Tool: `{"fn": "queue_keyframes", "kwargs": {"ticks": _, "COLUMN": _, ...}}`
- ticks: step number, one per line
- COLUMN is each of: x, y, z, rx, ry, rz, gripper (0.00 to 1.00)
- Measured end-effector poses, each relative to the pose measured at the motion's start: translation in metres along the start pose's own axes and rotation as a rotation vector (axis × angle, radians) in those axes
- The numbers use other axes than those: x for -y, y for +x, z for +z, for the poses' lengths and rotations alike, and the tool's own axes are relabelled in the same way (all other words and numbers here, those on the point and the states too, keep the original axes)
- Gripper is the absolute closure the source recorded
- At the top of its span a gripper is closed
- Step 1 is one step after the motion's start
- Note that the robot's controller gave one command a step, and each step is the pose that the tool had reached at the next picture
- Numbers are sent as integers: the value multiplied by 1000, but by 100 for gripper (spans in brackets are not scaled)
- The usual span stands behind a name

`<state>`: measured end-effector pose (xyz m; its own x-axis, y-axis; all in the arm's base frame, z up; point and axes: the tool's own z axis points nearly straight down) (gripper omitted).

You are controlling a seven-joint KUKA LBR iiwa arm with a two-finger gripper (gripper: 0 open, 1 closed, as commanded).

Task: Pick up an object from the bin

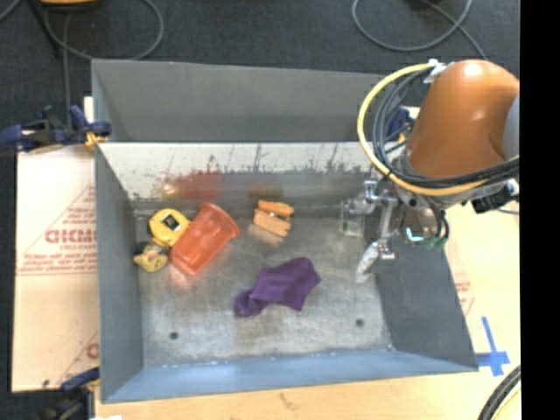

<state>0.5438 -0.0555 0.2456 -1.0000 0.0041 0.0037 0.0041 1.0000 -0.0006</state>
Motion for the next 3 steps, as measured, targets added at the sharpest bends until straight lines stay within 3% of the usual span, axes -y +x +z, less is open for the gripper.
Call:
{"fn": "queue_keyframes", "kwargs": {"ticks": 1, "x": 0, "y": -1, "z": -4, "rx": 8, "ry": 1, "rz": -2, "gripper": 0}}
{"fn": "queue_keyframes", "kwargs": {"ticks": 2, "x": -28, "y": -5, "z": 54, "rx": 12, "ry": 2, "rz": -80, "gripper": 0}}
{"fn": "queue_keyframes", "kwargs": {"ticks": 3, "x": -34, "y": -5, "z": 66, "rx": 11, "ry": 1, "rz": -96, "gripper": 0}}
